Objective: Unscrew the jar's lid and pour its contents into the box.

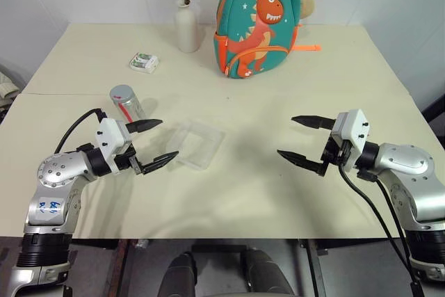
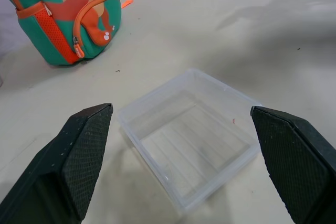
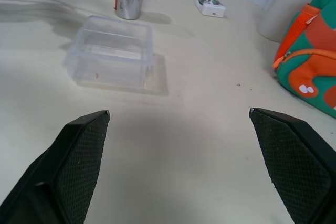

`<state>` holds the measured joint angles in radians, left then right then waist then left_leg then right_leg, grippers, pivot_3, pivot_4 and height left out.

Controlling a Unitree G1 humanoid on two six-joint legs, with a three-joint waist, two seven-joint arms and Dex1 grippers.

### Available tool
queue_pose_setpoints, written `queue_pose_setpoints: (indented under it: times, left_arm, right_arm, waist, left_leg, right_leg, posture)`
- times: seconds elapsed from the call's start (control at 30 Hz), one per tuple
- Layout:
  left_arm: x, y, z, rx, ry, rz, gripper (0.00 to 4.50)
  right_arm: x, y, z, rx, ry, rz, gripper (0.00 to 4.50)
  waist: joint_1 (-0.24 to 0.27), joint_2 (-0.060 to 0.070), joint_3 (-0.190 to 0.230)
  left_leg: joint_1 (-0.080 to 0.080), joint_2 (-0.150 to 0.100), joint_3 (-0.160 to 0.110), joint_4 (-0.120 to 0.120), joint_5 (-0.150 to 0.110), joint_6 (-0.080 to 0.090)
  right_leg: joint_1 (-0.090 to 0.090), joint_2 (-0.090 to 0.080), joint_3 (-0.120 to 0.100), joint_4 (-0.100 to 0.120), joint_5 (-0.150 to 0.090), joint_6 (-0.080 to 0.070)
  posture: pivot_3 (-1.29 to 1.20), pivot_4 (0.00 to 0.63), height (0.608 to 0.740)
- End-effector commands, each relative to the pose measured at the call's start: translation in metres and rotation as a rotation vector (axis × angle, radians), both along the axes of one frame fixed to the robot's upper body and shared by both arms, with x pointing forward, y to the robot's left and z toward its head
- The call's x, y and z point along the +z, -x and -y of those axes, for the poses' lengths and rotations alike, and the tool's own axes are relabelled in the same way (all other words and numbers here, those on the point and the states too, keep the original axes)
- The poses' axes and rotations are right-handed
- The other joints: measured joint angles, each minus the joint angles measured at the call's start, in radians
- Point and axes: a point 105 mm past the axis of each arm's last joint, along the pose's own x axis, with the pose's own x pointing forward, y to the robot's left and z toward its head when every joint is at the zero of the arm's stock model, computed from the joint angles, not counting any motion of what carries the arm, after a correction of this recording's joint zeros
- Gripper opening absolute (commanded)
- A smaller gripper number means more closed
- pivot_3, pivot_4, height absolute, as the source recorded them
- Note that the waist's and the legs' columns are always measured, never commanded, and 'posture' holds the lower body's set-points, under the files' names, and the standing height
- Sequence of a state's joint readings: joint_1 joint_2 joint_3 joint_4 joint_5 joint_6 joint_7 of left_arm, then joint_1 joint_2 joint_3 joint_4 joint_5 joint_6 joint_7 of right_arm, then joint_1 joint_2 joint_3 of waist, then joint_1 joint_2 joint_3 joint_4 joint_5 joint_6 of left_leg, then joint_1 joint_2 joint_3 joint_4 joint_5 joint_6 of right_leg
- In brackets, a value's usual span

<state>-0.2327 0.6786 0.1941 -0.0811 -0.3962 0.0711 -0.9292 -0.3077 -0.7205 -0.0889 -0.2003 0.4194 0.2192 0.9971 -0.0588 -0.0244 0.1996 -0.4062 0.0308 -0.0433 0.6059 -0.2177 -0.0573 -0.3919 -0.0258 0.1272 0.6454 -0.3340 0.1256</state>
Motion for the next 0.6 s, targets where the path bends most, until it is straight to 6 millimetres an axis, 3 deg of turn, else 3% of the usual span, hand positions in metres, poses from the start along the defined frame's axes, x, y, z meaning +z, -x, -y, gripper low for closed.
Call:
queue_pose_setpoints:
  times: [0.03,0.23,0.37,0.5,0.6]
  left_arm:
    - [0.011,0.006,-0.006,0.033,-0.003,0.046,4.49]
    - [-0.002,0.018,-0.027,0.211,0.007,0.043,4.49]
    - [-0.007,0.033,-0.054,0.485,0.084,0.085,4.49]
    - [0.007,0.037,-0.076,0.725,0.126,0.193,4.49]
    - [0.005,0.03,-0.079,0.779,0.19,0.183,4.49]
  right_arm:
    - [0.009,-0.001,-0.004,0.029,-0.002,0.037,4.5]
    - [0.003,-0.008,-0.015,0.084,-0.013,0.017,4.5]
    - [0.015,-0.014,-0.037,0.158,-0.059,0.06,4.5]
    - [0.026,-0.013,-0.06,0.238,-0.094,0.089,4.5]
    - [0.031,-0.013,-0.071,0.267,-0.114,0.098,4.5]
  waist:
    - [-0.001,0.0,0.0]
    - [-0.005,0.0,0.0]
    - [-0.011,0.0,0.0]
    - [-0.003,0.0,0.0]
    - [0.005,0.0,0.0]
  left_leg:
    - [0.0,0.0,0.0,0.0,0.0,0.0]
    - [0.0,0.0,0.0,0.0,0.0,0.0]
    - [0.0,0.001,0.001,0.0,0.0,0.0]
    - [0.0,0.001,-0.001,0.003,0.0,0.0]
    - [0.0,0.0,-0.002,0.006,0.0,0.0]
  right_leg:
    - [0.0,0.0,0.0,0.0,0.0,0.0]
    - [0.0,0.0,0.0,0.0,0.0,0.0]
    - [0.0,-0.001,0.001,0.0,0.0,0.0]
    - [0.0,0.0,-0.001,0.002,0.0,0.0]
    - [0.002,0.0,-0.001,0.002,0.001,0.001]
  posture:
    - [0.0,0.15,0.74]
    - [0.0,0.15,0.74]
    - [0.0,0.15,0.74]
    - [0.0,0.15,0.74]
    - [0.0,0.15,0.74]
